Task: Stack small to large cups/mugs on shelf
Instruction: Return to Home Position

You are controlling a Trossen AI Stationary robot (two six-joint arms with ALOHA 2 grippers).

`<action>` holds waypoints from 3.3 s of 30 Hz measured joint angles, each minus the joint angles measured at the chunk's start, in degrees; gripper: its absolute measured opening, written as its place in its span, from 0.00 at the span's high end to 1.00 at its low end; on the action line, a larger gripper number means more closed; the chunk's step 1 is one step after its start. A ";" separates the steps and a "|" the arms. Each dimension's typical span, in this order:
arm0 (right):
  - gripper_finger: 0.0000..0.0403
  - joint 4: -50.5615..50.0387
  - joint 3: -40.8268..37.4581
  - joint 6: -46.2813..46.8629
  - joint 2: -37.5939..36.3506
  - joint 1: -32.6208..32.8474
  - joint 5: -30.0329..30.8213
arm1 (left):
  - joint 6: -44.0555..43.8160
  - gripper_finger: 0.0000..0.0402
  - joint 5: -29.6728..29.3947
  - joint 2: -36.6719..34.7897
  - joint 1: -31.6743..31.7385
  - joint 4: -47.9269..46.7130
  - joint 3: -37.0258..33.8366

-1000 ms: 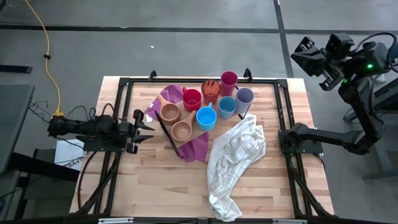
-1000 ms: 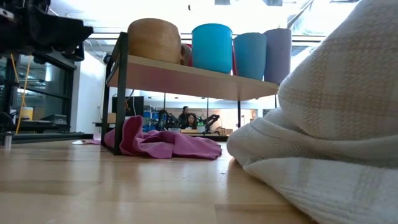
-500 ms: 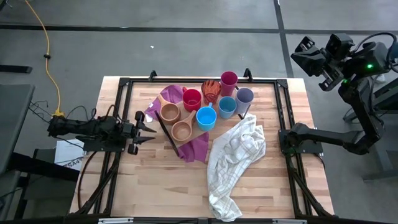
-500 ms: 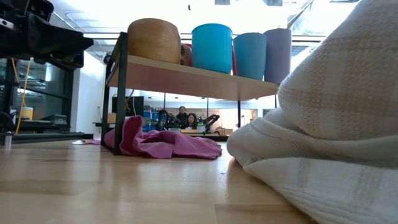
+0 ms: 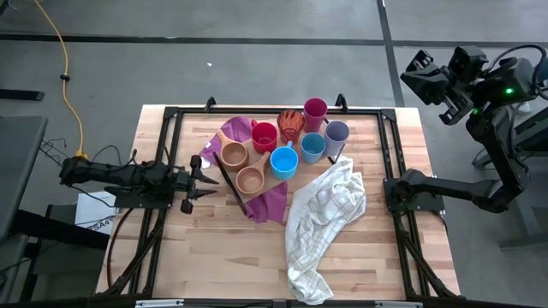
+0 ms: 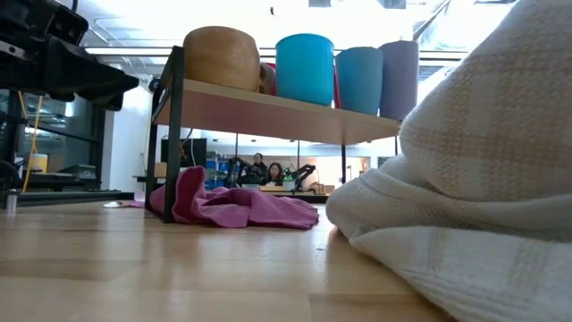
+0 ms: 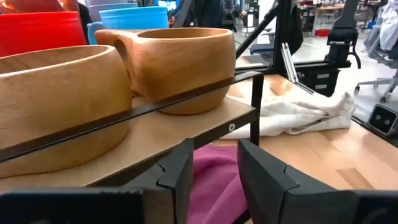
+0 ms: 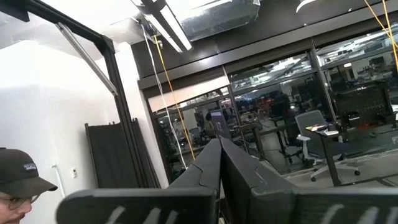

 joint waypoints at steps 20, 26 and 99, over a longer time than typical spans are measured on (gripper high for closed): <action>1.00 0.00 0.00 0.02 0.00 -0.01 0.09 | -0.09 0.72 -0.52 -1.49 -0.01 0.18 0.02; 1.00 0.00 0.00 0.20 0.00 -0.01 0.09 | -0.09 0.72 -0.42 -1.49 0.00 0.16 0.02; 1.00 -1.75 -29.67 -14.91 -49.58 19.59 29.94 | -0.14 0.72 -0.33 -1.47 -0.01 0.09 0.02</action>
